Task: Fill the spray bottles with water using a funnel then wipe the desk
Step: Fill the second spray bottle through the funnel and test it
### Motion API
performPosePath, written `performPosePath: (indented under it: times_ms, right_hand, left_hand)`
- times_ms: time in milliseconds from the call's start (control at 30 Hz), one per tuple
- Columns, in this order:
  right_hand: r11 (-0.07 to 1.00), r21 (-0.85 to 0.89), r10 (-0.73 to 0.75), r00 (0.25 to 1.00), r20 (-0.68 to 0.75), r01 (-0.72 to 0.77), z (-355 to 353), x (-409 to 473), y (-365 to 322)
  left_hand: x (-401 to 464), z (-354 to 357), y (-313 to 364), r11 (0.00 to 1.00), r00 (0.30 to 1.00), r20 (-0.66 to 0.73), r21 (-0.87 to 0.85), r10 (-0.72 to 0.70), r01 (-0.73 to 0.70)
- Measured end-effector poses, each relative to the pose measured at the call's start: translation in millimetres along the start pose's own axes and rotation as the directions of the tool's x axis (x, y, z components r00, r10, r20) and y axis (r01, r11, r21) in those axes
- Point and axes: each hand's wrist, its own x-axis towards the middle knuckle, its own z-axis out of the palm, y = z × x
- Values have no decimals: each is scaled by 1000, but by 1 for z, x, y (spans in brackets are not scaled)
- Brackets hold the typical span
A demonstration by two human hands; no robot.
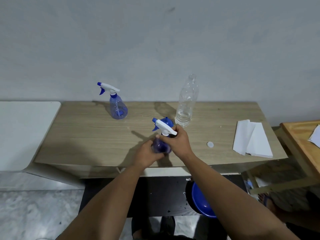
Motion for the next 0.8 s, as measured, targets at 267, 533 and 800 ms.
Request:
performPosePath:
  times_ms: [267,533,800]
  right_hand:
    - [992,83,-114,969,220,98,-5,4,-65]
    - [966,259,-92,911,403,-17,35,-3,-105]
    - [969,247,-106,882,459,-12,78,-19,-126]
  left_hand:
    - [-21,-24,31,993,993,-37,27,113,-112]
    - [-51,-56,-10,972,985,-143,227,98,-64]
    - [-91,-92,-56,974,942,-335,212,-1,76]
